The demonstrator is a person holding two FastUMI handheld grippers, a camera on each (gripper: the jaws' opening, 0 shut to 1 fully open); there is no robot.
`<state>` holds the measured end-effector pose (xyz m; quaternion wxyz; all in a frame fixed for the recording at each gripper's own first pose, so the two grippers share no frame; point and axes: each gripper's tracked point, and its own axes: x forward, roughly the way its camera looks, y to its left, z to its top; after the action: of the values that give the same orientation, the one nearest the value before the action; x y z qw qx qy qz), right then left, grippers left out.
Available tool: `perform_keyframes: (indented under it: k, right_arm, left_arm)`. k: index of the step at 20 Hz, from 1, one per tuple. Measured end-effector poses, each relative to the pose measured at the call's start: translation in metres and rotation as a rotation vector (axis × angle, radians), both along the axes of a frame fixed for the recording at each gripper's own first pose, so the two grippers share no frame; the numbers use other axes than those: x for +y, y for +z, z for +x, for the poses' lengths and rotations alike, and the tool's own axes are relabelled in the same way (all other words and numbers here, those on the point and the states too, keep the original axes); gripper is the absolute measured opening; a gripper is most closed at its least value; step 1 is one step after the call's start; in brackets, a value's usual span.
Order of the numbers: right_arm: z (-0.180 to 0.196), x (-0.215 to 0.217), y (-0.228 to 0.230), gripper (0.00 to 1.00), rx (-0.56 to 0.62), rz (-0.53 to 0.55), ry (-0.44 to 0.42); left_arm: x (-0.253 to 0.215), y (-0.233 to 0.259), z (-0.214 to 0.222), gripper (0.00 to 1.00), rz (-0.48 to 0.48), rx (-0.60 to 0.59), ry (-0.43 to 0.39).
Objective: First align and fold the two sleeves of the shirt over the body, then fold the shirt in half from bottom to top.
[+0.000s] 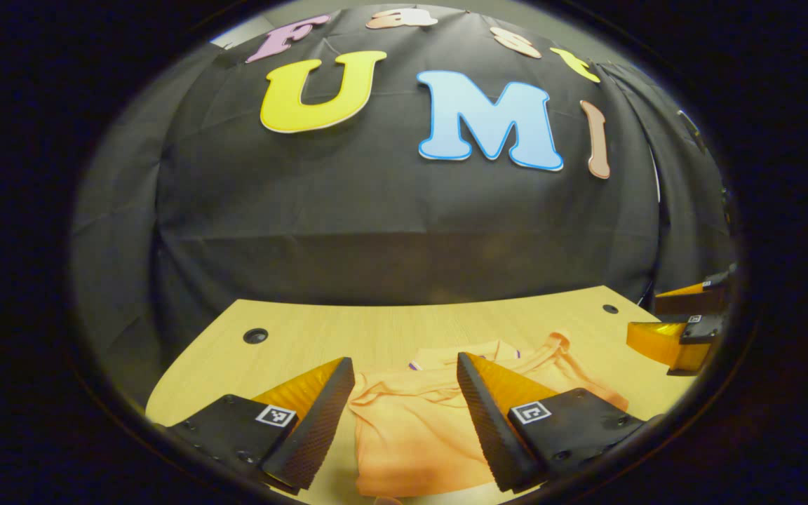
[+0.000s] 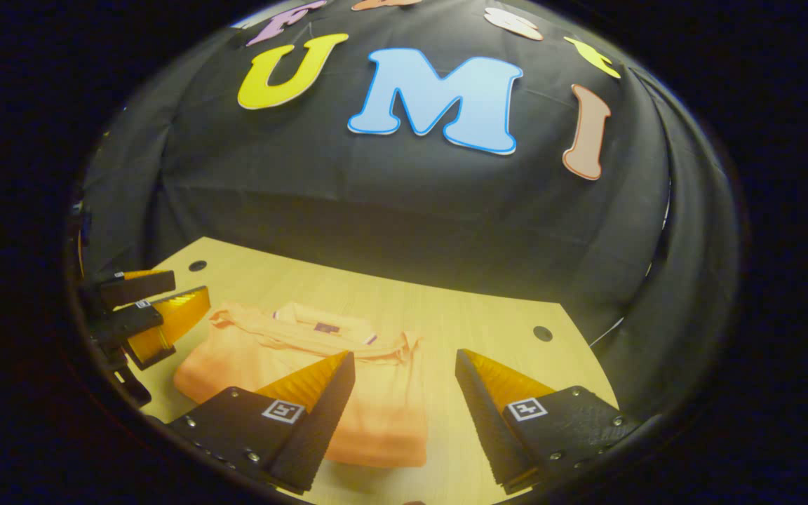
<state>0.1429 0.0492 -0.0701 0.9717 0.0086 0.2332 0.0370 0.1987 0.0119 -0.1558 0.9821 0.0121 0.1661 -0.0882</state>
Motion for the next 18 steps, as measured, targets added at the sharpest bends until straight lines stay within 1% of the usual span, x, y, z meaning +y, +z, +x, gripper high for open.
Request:
perform_keyframes:
  k: [2,3,5,10,11,14,18]
  right_arm:
    - [-0.015,-0.006,0.014,0.89,-0.034,0.017,-0.017]
    - [-0.023,-0.008,0.020,0.88,-0.050,0.017,-0.023]
    - [-0.036,-0.015,0.032,0.89,-0.086,0.011,-0.029]
    - [-0.067,-0.033,0.059,0.89,-0.177,-0.023,-0.014]
    - [-0.073,-0.035,0.064,0.88,-0.191,-0.023,-0.007]
    - [-0.095,-0.044,0.068,0.89,-0.216,-0.027,0.003]
    - [-0.115,-0.049,0.077,0.89,-0.253,-0.006,0.004]
  left_arm:
    - [-0.006,0.014,-0.015,0.95,-0.013,-0.022,-0.001]
    - [-0.008,0.021,-0.022,0.95,-0.017,-0.033,0.001]
    - [-0.010,0.033,-0.037,0.95,-0.020,-0.054,0.012]
    - [-0.011,0.060,-0.078,0.94,-0.048,-0.093,0.067]
    - [-0.012,0.066,-0.087,0.95,-0.055,-0.098,0.079]
    - [-0.015,0.083,-0.113,0.95,-0.064,-0.126,0.111]
    - [-0.020,0.112,-0.144,0.94,-0.037,-0.182,0.124]
